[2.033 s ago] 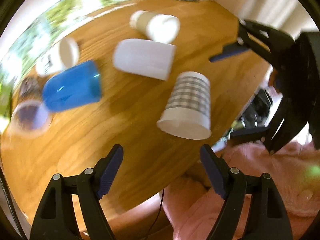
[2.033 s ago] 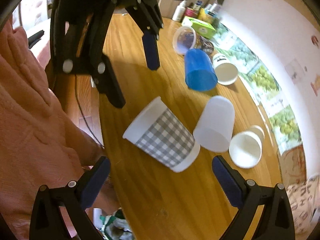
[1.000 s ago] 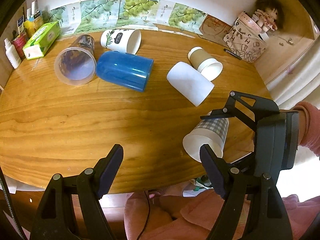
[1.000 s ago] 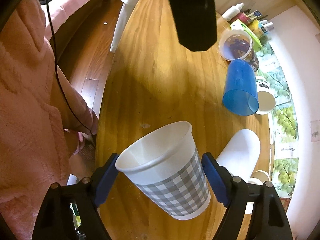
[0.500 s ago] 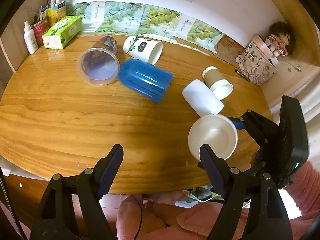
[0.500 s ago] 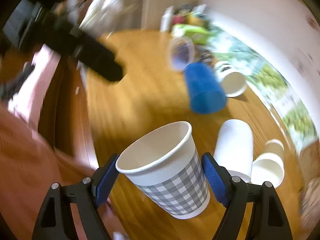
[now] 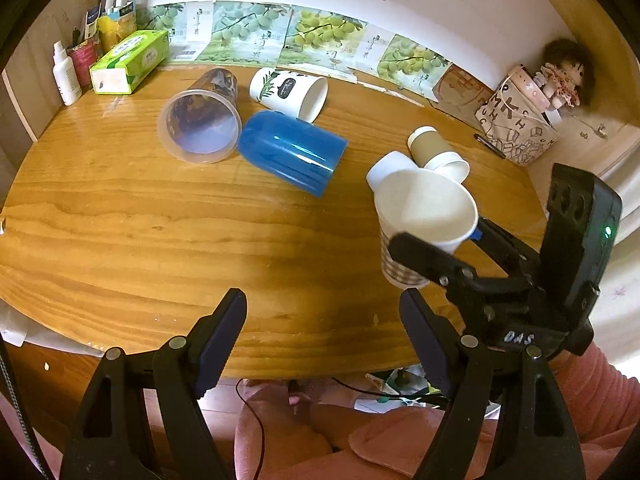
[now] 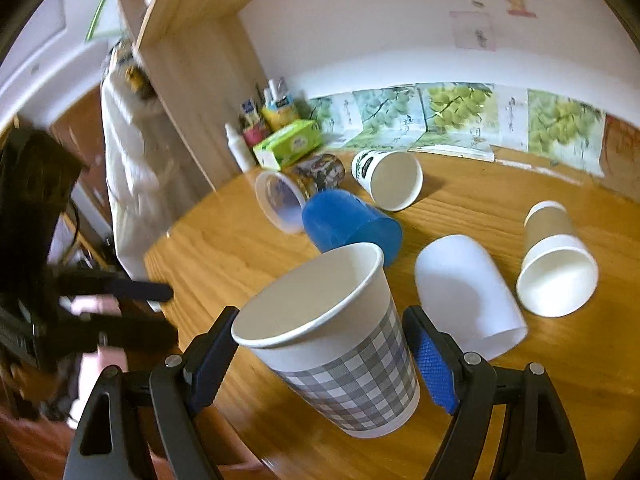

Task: Flip cup upright
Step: 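Carry the plaid cup mouth-up with the right tool toward the desk, then lower the plaid cup onto the desk and open the right tool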

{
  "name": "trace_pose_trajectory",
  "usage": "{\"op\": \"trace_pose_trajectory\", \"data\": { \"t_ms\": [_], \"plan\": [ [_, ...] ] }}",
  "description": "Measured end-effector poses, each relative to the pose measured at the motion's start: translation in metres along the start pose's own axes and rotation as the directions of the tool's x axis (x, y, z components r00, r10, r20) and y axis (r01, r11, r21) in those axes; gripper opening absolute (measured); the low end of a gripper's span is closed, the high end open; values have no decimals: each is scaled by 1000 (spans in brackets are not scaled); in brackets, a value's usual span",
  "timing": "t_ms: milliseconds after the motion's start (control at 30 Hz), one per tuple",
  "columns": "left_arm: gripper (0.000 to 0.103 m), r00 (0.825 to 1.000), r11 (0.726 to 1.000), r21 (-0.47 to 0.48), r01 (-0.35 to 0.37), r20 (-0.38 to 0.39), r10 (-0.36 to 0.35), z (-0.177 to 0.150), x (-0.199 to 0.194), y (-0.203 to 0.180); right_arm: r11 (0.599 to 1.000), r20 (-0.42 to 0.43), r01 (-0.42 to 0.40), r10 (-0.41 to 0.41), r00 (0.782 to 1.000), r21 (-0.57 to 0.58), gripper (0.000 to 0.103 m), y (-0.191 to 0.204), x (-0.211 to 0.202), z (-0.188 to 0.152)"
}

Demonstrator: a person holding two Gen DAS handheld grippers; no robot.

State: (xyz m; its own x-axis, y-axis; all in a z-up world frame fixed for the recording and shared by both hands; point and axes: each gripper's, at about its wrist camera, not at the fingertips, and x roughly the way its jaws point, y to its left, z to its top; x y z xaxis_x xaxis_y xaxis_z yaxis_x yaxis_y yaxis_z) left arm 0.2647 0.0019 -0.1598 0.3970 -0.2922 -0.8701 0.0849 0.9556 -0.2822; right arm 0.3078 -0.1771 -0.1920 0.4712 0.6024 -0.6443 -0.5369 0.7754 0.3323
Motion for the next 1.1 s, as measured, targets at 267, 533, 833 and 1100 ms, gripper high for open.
{"op": "trace_pose_trajectory", "data": {
  "t_ms": [267, 533, 833, 1100],
  "plan": [
    [82, 1000, 1000, -13, -28, 13, 28, -6, -10, 4, 983, 52, -90, 83, 995, 159, 82, -15, 17, -4],
    [82, 1000, 1000, -12, -29, 9, 29, -9, -11, 2, 987, 28, -79, 76, 997, 137, 82, -15, 27, -17],
    [82, 1000, 1000, 22, -14, -8, 14, -9, -6, -10, 989, 12, -70, 69, 998, 132, 82, -17, 16, -27],
    [82, 1000, 999, 33, -7, -15, 7, -10, -3, -17, 991, -10, -42, 44, 999, 127, 82, -12, 8, -37]
  ]
}}
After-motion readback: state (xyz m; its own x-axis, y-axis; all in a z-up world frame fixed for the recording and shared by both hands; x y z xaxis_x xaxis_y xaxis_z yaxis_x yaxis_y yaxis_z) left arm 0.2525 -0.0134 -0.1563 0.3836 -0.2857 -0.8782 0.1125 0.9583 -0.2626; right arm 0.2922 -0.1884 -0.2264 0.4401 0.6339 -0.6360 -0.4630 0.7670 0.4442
